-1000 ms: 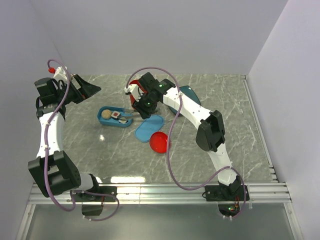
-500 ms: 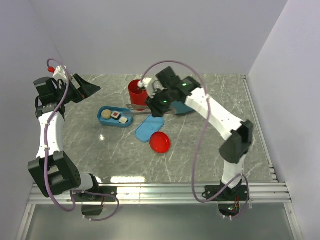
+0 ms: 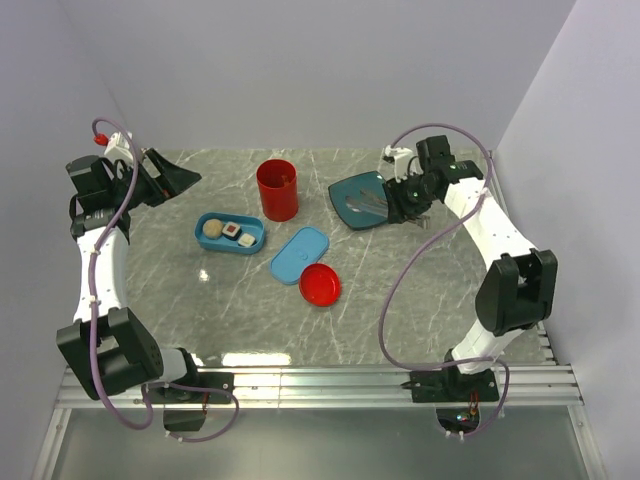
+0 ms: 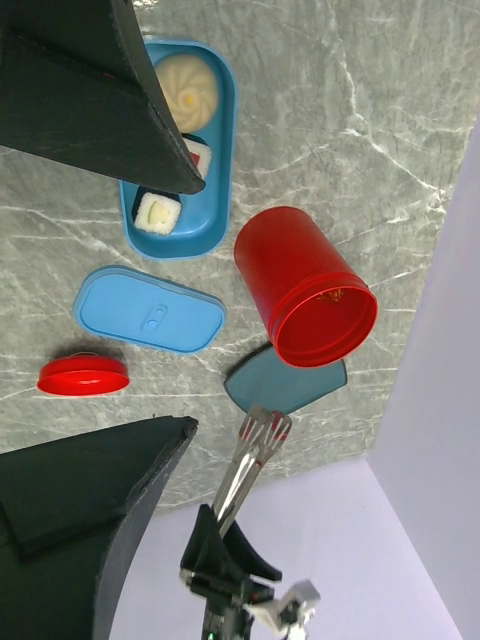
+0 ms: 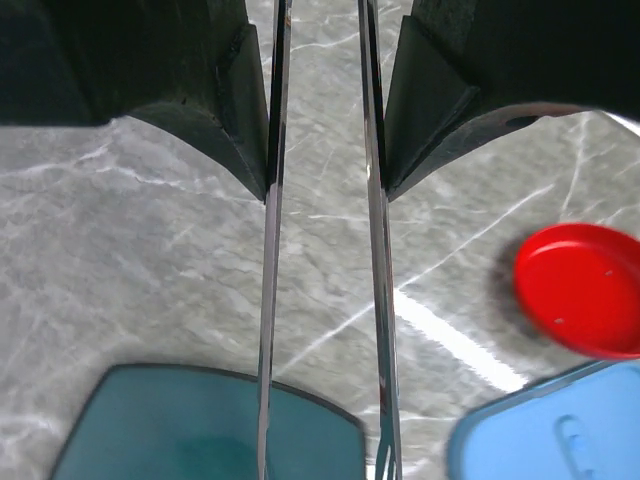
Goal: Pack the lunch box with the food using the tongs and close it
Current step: Put down the clamp
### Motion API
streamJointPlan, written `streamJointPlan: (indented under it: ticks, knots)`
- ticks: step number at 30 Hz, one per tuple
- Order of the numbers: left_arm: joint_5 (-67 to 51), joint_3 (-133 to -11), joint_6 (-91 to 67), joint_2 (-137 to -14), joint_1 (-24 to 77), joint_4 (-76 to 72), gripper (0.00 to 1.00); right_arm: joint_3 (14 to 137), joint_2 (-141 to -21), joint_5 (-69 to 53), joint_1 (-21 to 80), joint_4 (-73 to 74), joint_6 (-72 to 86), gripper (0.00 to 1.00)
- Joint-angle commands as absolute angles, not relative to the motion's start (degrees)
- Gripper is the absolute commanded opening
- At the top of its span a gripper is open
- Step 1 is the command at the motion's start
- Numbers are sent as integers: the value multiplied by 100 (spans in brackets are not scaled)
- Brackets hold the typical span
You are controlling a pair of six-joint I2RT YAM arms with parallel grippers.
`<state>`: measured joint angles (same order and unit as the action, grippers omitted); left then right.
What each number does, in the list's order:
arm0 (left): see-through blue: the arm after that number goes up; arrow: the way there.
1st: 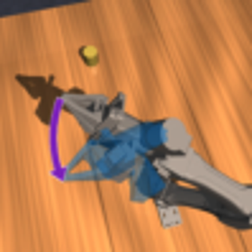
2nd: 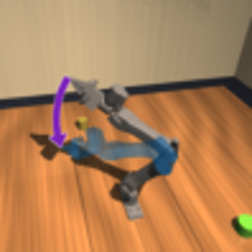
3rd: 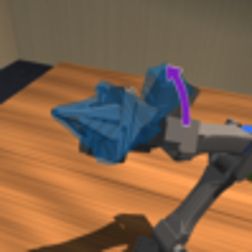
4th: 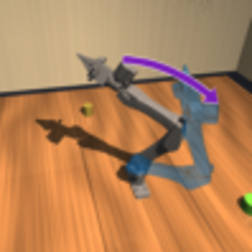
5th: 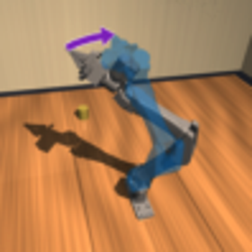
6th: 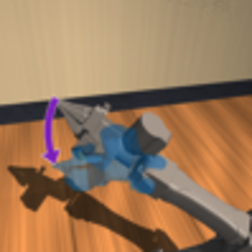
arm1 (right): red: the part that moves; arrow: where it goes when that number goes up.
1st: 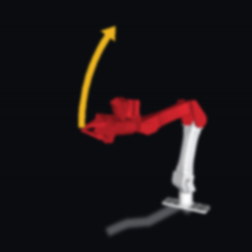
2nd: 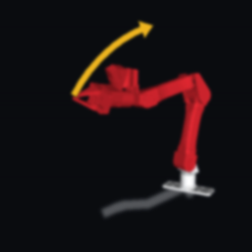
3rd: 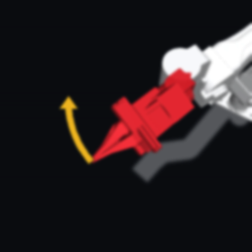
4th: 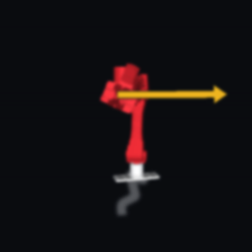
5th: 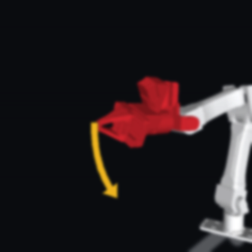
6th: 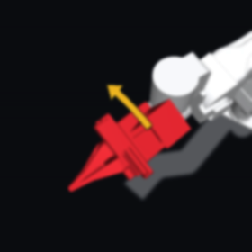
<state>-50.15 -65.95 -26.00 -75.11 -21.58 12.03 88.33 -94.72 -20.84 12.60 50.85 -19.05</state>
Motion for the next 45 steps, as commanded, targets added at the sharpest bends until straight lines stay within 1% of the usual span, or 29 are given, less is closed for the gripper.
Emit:
streamJointPlan:
  ticks: [1, 2, 4, 5, 8, 14, 16, 19, 21, 28, 34, 36, 37, 45]
  knots:
    - [-5150, -6732, -2470, -7357, -2188, 1204, 99, 8649, -9465, -1916, 1125, 4299, -1723, 52]
    - [-5116, -6715, -2435, -7339, -2188, 1204, 99, 8596, -9683, -1777, 1047, 3967, -1618, 53]
    - [-5098, -6715, -2382, -7330, -2197, 1248, 100, 8596, -9816, -1688, 1046, 3886, -1582, 54]
    - [-5080, -6715, -2347, -7330, -2189, 1283, 99, 8570, -9861, -1644, 1037, 3806, -1495, 57]
    - [-5045, -6724, -2250, -7304, -2232, 1388, 99, 8490, -10045, -1547, 1037, 3507, -1381, 59]
    - [-5080, -6715, -2180, -7286, -2276, 1433, 99, 8350, -10441, -1362, 1037, 3191, -1327, 62]
    - [-5080, -6715, -2153, -7277, -2303, 1441, 99, 8219, -10503, -1371, 1037, 3147, -1345, 62]
    - [-5089, -6724, -2110, -7286, -2329, 1468, 99, 8052, -10556, -1397, 1046, 3182, -1406, 66]
    - [-5106, -6706, -2101, -7278, -2355, 1477, 99, 7876, -10538, -1450, 1037, 3208, -1450, 70]
    - [-5168, -6636, -2136, -7286, -2391, 1406, 100, 7497, -10599, -1450, 1037, 3375, -1678, 75]
    - [-5203, -6671, -2127, -7321, -2400, 1406, 100, 7453, -10766, -1433, 1037, 3489, -1749, 77]
    - [-5203, -6688, -2110, -7313, -2408, 1415, 99, 7471, -10819, -1441, 1037, 3559, -1758, 80]
    - [-5212, -6688, -2109, -7313, -2408, 1432, 99, 7488, -10828, -1468, 1028, 3594, -1784, 95]
    - [-5273, -6785, -2066, -7330, -2408, 1468, 99, 7655, -10653, -1477, 1037, 3840, -1758, 96]
